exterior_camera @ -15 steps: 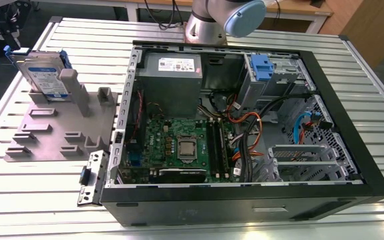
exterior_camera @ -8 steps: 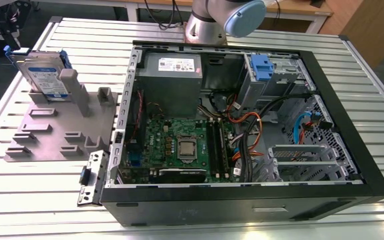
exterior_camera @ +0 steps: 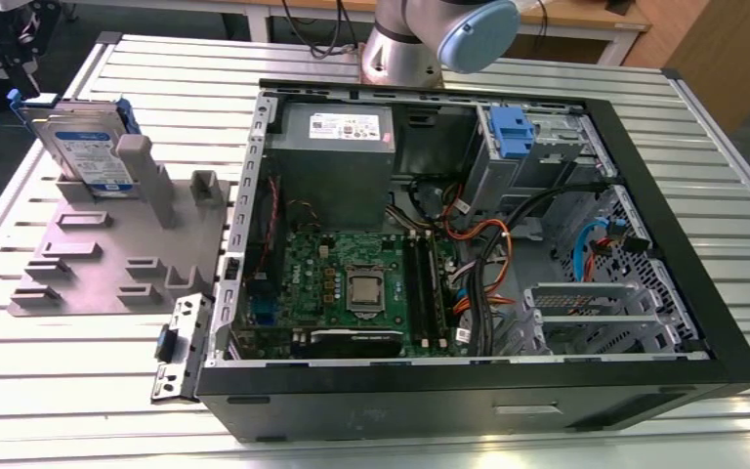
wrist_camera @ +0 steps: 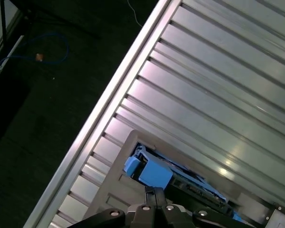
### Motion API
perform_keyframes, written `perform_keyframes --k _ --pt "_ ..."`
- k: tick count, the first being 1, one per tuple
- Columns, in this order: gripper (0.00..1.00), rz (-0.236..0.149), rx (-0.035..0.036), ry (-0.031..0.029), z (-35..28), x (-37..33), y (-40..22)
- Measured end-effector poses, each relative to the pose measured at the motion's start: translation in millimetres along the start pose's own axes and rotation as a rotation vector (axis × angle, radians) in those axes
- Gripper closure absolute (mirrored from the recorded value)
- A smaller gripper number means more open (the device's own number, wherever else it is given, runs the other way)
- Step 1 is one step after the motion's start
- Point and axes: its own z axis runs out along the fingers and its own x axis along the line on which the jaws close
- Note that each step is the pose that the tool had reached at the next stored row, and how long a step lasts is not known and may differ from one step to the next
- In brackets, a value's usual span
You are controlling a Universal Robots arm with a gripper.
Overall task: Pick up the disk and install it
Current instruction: 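Pick up the disk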
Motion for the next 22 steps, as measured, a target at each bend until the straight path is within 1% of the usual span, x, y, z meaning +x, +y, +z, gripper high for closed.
perform_keyframes --k 2,6,10,18,22 --pt "0.89 -0.022 0.0001 0.0009 0.0 0.0 0.1" --pt "0.89 -0.05 0.0002 0.002 0.0 0.0 0.0" --pt "0.89 -0.061 0.0003 0.0025 0.0 0.0 0.0" --pt "0.89 -0.1 0.0004 0.0042 0.0 0.0 0.0" --pt "0.89 -0.114 0.0005 0.0047 0.0 0.0 0.0"
